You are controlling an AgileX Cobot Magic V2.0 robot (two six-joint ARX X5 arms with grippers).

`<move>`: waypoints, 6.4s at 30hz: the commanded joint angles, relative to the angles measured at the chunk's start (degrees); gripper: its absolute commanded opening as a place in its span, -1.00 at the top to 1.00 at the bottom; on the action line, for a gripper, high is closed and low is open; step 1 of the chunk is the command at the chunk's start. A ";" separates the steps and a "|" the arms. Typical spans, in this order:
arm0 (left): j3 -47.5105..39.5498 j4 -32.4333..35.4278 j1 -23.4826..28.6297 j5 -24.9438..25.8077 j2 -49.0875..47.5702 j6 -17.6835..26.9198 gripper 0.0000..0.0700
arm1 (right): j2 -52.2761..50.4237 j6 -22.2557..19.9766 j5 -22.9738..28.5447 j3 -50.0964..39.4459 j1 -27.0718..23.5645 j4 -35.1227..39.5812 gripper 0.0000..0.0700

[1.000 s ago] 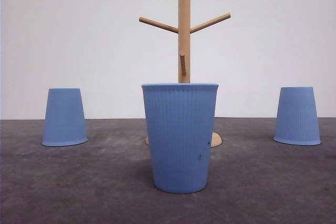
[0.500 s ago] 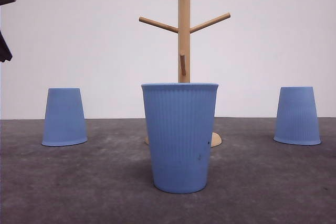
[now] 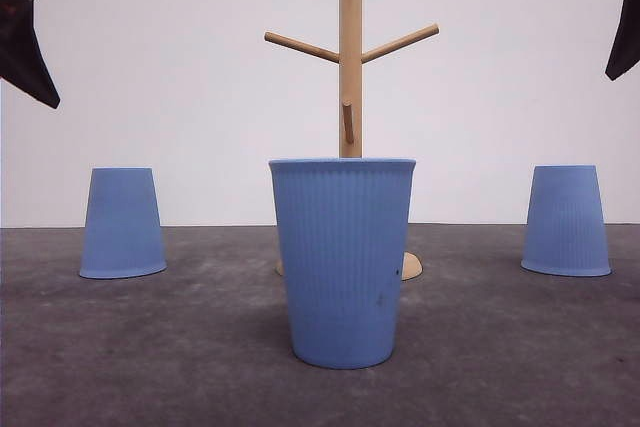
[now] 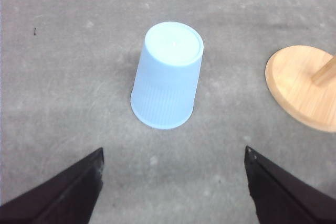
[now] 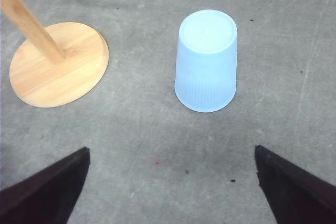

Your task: Place three cups

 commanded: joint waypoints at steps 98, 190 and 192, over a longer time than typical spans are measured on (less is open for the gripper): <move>59.98 -9.28 -1.66 36.98 40.08 -7.66 -0.09 | 0.35 -0.46 -0.21 0.72 0.02 1.68 -0.84; 35.15 -47.88 -7.28 -6.83 14.69 -1.66 -0.80 | 45.13 -3.73 -0.16 16.28 0.00 25.29 0.14; 35.15 -47.41 -7.28 -6.83 14.69 -1.65 -0.80 | 44.84 -3.35 -1.23 16.82 -0.15 24.59 0.14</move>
